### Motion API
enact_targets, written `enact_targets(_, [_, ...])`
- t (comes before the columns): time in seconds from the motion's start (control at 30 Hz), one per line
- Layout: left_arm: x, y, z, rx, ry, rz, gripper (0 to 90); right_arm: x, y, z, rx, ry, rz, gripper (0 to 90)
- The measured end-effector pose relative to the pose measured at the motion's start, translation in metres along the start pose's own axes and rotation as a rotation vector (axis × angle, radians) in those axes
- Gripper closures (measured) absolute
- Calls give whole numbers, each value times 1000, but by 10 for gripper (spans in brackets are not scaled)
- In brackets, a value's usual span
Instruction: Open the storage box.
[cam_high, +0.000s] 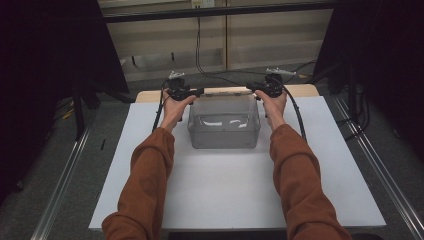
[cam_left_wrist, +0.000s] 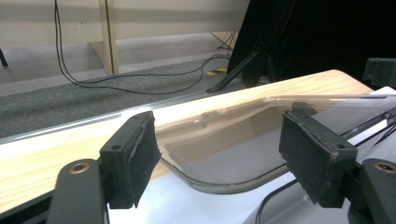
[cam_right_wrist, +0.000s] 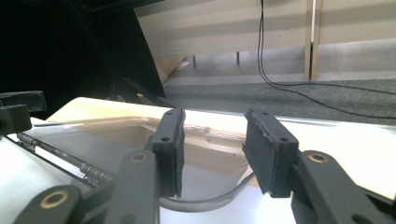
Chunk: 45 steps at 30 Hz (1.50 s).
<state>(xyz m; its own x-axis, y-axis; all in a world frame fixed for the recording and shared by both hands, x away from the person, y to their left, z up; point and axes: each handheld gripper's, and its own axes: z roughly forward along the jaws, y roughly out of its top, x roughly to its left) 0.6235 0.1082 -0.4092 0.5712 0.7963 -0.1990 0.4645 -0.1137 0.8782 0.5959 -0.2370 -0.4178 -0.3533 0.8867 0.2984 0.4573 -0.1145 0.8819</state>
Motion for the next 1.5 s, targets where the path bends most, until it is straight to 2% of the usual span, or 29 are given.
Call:
enact_targets(0.1, [-1, -1, -1, 2, -1, 7, 256, 0, -1, -2, -1, -4, -9, 518])
enact_targets(0.2, [-1, -1, -4, -17, 12, 8, 234, 0, -2, -4, 2, -13, -24, 484])
enact_targets(0.47, [-3, -2, -6, -13, 13, 2, 209, 1, -4, -11, 8, -32, -58, 348])
enact_targets(0.63, [-5, -6, -6, -20, 21, 8, 171, 3, -2, -18, -13, -33, -65, 293])
enact_targets(0.73, [-6, -5, -9, -29, 40, 24, 162, 5, -2, -22, -14, -45, -82, 255])
enact_targets(0.83, [-7, -3, -12, -36, 41, 19, 153, 5, -1, -25, -28, -43, -81, 216])
enact_targets(1.1, [-12, -1, -20, -29, 57, 76, 106, 12, -2, -29, -19, -42, -99, 114])
enact_targets(1.17, [-14, -3, -22, -37, 53, 85, 103, 14, -3, -29, -21, -37, -95, 68])
enact_targets(1.2, [-14, -3, -22, -43, 55, 96, 99, 14, -3, -30, -23, -36, -98, 58])
enact_targets(1.27, [-17, -5, -24, -55, 39, 83, 85, 15, -2, -32, -29, -36, -111, 40])
enact_targets(1.37, [-20, -6, -25, -57, 36, 102, 76, 17, -3, -35, -35, -46, -128, 27])
enact_targets(1.4, [-20, -6, -26, -55, 42, 102, 72, 17, -3, -35, -39, -52, -131, 27])
enact_targets(1.5, [-22, -7, -27, -62, 26, 86, 70, 18, -4, -37, -57, -48, -128, 25])
